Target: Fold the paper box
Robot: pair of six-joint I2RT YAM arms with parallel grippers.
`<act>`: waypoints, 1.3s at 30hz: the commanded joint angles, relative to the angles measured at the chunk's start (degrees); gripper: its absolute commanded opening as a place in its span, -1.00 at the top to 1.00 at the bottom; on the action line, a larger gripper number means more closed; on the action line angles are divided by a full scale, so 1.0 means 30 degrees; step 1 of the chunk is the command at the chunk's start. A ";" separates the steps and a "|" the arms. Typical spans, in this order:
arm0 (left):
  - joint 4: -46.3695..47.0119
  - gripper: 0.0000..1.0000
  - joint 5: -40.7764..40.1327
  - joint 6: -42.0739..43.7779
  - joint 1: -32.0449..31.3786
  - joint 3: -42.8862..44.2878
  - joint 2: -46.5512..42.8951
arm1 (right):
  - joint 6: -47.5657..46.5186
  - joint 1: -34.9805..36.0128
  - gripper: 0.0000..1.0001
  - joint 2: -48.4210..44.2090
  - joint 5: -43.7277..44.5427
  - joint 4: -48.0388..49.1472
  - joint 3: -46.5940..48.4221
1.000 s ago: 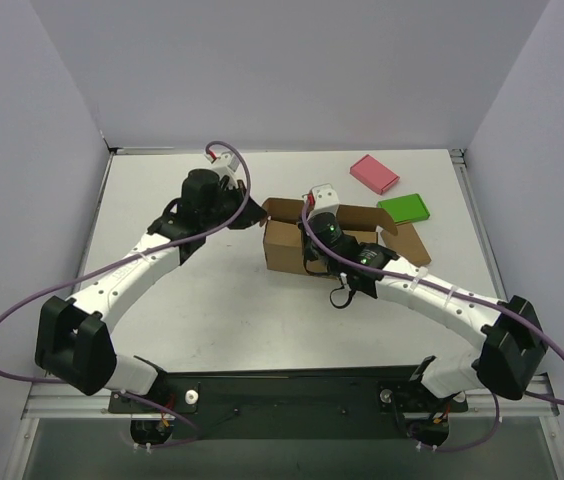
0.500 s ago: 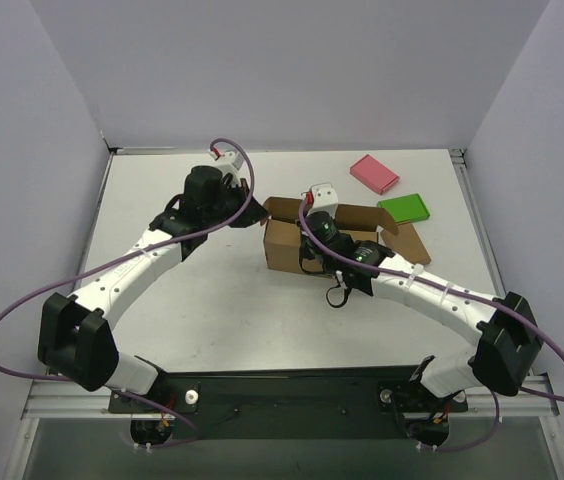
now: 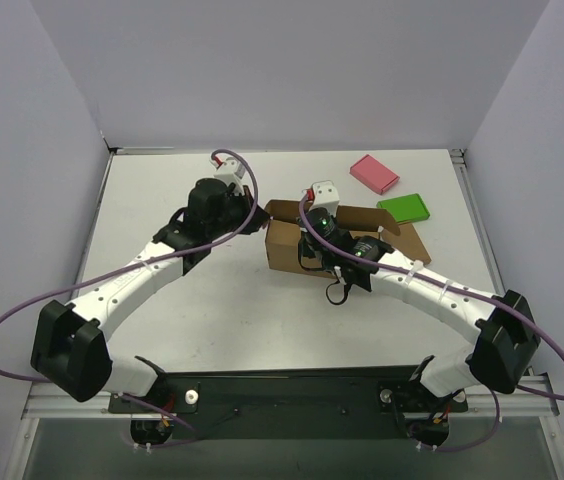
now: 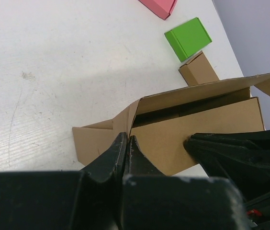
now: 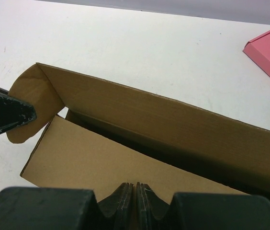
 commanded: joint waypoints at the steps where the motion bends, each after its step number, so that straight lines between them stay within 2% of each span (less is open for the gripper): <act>1: 0.0022 1.00 0.0749 -0.0818 -0.1201 -0.0837 -0.0274 | 0.0337 -0.0159 0.78 0.1298 -0.0308 -0.3207 -0.0544; 11: 0.0899 1.00 0.0720 -0.1578 -0.1378 -0.1277 -0.0303 | 0.0395 -0.0189 0.79 0.1473 -0.0337 -0.3265 -0.0427; 21: 0.2658 1.00 0.0339 -0.2487 -0.1524 -0.3940 -0.0771 | 0.0454 -0.0189 0.79 0.1678 -0.0337 -0.3294 -0.0427; 29: 0.3334 1.00 0.0222 -0.2899 -0.1700 -0.4589 -0.0889 | 0.0425 -0.0189 0.79 0.1913 -0.0367 -0.3353 -0.0222; 34: 0.1958 1.00 -0.0334 -0.1205 -0.1671 -0.3392 -0.0743 | 0.0016 -0.0218 0.65 0.1270 -0.0337 -0.4259 0.0714; 35: 0.0767 1.00 -0.0509 -0.0822 -0.1671 -0.2952 -0.0713 | -0.0130 -0.0189 0.62 0.0920 -0.0366 -0.4406 0.0948; 39: -0.1409 1.00 -0.0658 0.0966 -0.1613 -0.0989 0.0221 | -0.0716 -0.0189 0.37 0.0361 -0.0687 -0.5461 0.2121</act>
